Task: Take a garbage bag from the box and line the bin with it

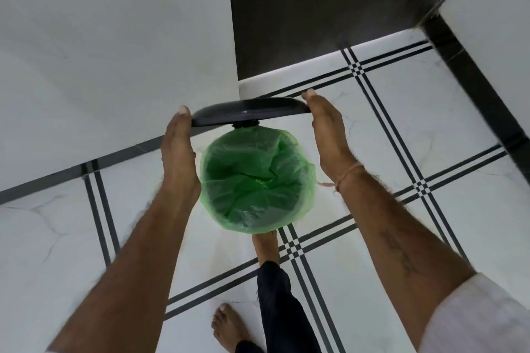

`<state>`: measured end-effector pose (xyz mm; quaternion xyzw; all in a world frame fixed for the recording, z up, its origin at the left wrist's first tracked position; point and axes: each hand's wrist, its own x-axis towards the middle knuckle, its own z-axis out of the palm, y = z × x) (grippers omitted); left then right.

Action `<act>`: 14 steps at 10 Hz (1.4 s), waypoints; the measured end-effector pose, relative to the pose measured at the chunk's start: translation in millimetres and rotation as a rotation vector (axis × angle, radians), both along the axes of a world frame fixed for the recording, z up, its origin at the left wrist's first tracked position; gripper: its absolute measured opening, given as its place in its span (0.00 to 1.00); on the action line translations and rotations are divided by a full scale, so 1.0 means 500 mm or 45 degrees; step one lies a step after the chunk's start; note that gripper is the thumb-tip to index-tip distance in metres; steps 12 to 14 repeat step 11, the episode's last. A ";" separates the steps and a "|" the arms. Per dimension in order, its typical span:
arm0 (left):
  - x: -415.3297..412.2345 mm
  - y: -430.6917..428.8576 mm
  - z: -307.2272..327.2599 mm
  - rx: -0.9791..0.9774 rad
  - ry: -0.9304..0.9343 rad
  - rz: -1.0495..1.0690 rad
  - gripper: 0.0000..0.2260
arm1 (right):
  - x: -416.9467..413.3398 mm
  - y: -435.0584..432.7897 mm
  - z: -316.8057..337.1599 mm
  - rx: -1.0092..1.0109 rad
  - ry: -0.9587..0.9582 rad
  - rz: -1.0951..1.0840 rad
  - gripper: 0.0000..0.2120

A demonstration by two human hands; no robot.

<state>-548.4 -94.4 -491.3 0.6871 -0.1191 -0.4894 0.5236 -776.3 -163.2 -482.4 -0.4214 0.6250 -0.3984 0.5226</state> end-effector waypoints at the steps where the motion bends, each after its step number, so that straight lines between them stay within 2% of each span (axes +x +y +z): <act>1: -0.009 0.054 0.007 -0.025 -0.121 -0.142 0.10 | -0.017 0.041 -0.008 0.041 0.120 0.078 0.13; 2: -0.021 0.117 -0.015 0.022 -0.217 -0.301 0.15 | -0.030 0.102 -0.034 0.058 0.258 0.240 0.22; 3: -0.034 0.168 -0.054 0.091 -0.352 -0.392 0.30 | -0.037 0.156 -0.065 0.083 0.340 0.301 0.29; 5: -0.076 0.244 -0.145 0.169 -0.604 -0.455 0.34 | -0.056 0.241 -0.176 0.064 0.524 0.409 0.35; 6: -0.091 0.262 -0.201 0.196 -0.673 -0.460 0.42 | -0.069 0.256 -0.237 0.021 0.602 0.436 0.37; 7: -0.104 0.286 -0.257 0.220 -0.730 -0.486 0.43 | -0.080 0.270 -0.288 -0.020 0.645 0.506 0.39; 9: -0.107 0.276 -0.290 0.297 -0.821 -0.536 0.43 | -0.073 0.241 -0.311 -0.022 0.677 0.596 0.41; 10: -0.096 0.259 -0.242 0.348 -0.818 -0.555 0.40 | -0.069 0.206 -0.269 0.034 0.716 0.697 0.40; 11: -0.087 0.272 -0.166 0.371 -0.842 -0.582 0.41 | -0.069 0.196 -0.197 0.053 0.791 0.760 0.37; 14: -0.087 0.272 -0.166 0.371 -0.842 -0.582 0.41 | -0.069 0.196 -0.197 0.053 0.791 0.760 0.37</act>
